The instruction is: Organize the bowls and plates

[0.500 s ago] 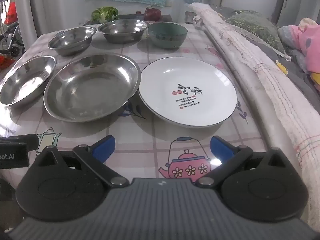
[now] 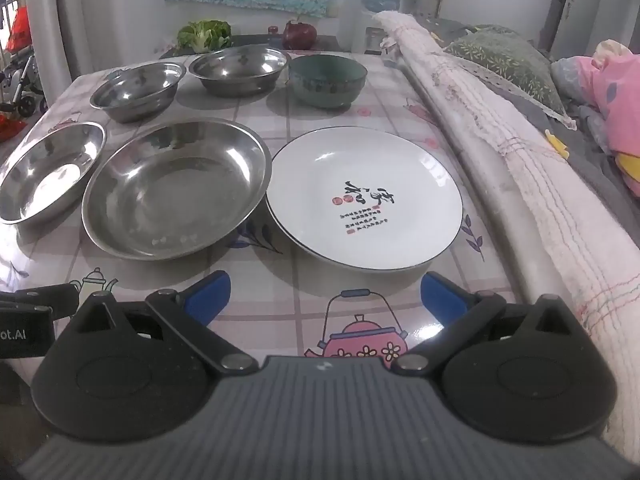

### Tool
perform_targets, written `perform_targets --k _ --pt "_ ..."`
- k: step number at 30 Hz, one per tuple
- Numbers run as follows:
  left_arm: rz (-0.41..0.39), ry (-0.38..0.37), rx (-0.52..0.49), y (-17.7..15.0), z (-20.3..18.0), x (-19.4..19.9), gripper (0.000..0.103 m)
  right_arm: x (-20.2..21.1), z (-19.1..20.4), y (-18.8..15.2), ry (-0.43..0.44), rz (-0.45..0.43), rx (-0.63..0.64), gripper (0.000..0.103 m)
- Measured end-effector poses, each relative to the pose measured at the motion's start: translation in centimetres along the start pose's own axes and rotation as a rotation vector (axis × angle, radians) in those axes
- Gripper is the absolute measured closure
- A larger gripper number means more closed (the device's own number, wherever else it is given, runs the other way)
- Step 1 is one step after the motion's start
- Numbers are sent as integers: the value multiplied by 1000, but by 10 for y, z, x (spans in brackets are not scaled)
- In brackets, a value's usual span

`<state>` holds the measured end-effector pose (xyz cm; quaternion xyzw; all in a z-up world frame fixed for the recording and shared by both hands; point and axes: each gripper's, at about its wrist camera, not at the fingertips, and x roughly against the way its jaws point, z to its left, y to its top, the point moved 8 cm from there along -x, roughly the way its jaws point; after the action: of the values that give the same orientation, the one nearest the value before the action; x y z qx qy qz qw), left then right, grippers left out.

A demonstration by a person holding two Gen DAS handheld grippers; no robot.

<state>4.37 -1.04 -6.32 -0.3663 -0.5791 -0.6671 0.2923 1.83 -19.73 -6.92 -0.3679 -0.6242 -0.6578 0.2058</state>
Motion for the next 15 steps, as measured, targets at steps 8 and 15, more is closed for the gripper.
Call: perform_targets --k 8,15 --pt "-14 1 0 6 2 4 1 2 9 3 -6 -11 11 1" --pt "-16 -6 -1 7 2 6 1 4 10 5 -1 -18 11 1"
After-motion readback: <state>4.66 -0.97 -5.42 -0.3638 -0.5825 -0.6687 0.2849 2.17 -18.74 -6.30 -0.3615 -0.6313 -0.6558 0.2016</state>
